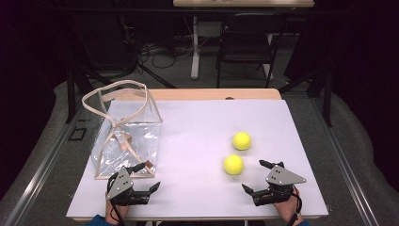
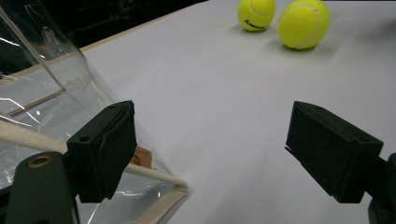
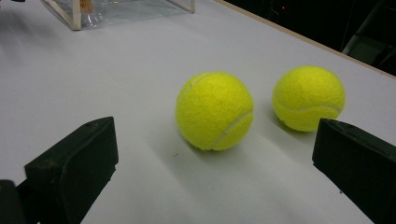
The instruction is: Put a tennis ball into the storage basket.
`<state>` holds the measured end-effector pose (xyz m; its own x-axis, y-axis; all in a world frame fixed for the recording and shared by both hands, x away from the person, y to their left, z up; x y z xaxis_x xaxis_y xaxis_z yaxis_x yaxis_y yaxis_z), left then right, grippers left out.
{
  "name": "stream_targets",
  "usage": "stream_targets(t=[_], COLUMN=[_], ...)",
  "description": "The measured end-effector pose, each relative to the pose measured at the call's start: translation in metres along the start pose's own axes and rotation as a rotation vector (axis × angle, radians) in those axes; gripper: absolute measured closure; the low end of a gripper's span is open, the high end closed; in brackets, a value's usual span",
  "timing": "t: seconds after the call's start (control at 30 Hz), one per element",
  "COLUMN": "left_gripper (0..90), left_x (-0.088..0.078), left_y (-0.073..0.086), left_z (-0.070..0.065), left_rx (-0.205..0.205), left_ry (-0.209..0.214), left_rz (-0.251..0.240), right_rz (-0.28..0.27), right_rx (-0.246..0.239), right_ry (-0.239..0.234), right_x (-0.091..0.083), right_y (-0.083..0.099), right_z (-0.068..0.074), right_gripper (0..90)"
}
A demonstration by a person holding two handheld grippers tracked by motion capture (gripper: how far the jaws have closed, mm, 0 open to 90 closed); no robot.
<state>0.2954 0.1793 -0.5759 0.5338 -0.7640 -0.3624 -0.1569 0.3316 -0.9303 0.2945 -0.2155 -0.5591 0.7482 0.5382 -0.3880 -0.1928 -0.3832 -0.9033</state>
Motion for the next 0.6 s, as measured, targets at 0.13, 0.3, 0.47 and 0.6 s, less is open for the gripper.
stream_targets(t=[0.13, 0.3, 0.47, 0.6], left_gripper=[16.0, 16.0, 16.1, 16.0], left_x=[-0.001, 0.0, 0.0013, 0.0011], left_y=[-0.0011, -0.0008, -0.0002, 0.0003], left_z=[-0.0008, 0.0003, 0.0003, 0.0004], left_rx=[0.008, 0.005, 0.005, 0.0], left_ry=[-0.005, -0.01, -0.008, -0.006], left_rz=[-0.007, -0.004, 0.004, 0.002], right_rz=[-0.001, 0.006, 0.015, 0.023], right_rx=[-0.004, -0.001, 0.003, -0.001], right_ry=[-0.001, -0.004, -0.008, -0.006], right_x=[-0.0008, 0.0009, 0.0021, 0.0027], right_y=[0.0002, 0.0014, 0.002, 0.001], right_z=[0.0001, -0.0012, -0.0023, -0.003], right_gripper=[0.0, 0.0, 0.0, 0.0])
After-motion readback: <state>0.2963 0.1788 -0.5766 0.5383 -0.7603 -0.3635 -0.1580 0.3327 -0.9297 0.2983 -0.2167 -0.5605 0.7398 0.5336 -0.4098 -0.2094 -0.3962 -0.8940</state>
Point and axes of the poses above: each handheld gripper's, and its own axes: x roughly forward along the jaws, y roughly out of its underside, z roughly to its left, the point moved 6 cm from there along x, roughly forward along the jaws, and after that the axes turned 7 degrees about y, right-handed, at the moved point
